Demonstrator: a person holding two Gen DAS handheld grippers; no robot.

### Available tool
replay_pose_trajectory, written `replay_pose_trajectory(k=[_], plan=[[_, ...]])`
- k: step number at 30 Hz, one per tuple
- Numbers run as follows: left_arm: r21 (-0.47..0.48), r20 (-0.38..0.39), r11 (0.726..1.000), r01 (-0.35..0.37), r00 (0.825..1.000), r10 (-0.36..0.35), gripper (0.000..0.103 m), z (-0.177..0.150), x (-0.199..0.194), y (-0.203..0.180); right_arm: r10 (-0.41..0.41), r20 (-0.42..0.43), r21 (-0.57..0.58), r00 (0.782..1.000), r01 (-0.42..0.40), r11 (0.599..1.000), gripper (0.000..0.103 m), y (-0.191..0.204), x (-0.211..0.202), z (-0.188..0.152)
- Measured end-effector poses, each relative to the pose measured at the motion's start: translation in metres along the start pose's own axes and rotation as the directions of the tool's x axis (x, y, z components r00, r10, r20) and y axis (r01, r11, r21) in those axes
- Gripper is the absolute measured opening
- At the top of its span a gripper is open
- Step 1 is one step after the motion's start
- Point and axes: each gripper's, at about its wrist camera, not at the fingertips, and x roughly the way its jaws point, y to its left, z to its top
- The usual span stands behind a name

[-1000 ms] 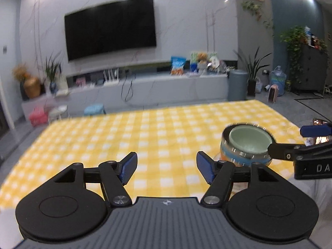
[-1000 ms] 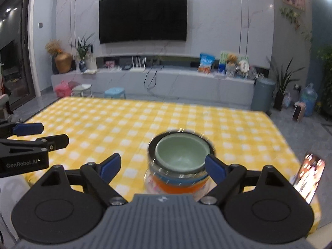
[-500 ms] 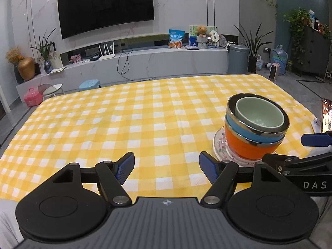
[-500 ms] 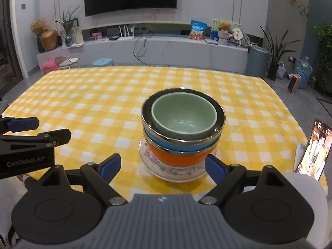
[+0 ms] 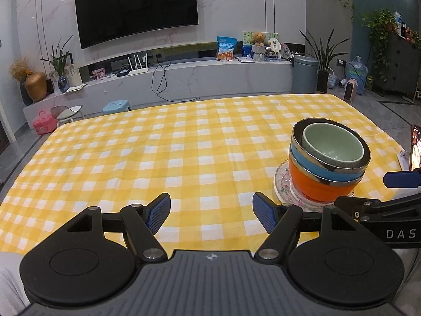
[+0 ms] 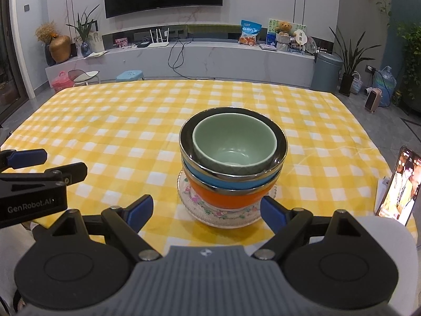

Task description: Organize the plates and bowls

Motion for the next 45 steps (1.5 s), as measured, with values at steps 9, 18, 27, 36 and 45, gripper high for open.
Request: replay_pose_trajectory(k=[9, 18, 27, 36, 45], plan=[[-0.004, -0.002, 1.0, 0.004, 1.0, -0.004, 0.084, 0.0, -0.0005, 0.0007, 0.007, 0.006, -0.012, 1.0, -0.007, 1.0, 0.088, 0.0009, -0.0016, 0.0002], [-0.006, -0.016, 1.0, 0.001, 1.0, -0.001, 0.084, 0.0006, 0.0011, 0.001, 0.008, 0.01, -0.013, 1.0, -0.008, 1.0, 0.089, 0.0019, -0.0018, 0.0009], [-0.007, -0.016, 1.0, 0.0, 1.0, 0.0, 0.084, 0.0007, 0.0009, 0.0015, 0.012, 0.012, -0.014, 1.0, -0.011, 1.0, 0.089, 0.0021, -0.0015, 0.0007], [-0.008, -0.016, 1.0, -0.004, 1.0, 0.004, 0.084, -0.0004, 0.0018, 0.0021, 0.009, 0.018, -0.019, 1.0, -0.009, 1.0, 0.089, 0.0033, -0.002, 0.0003], [-0.014, -0.019, 1.0, -0.007, 1.0, 0.007, 0.084, -0.0013, 0.0026, 0.002, 0.009, 0.017, -0.016, 1.0, -0.009, 1.0, 0.089, 0.0034, -0.0021, 0.0]])
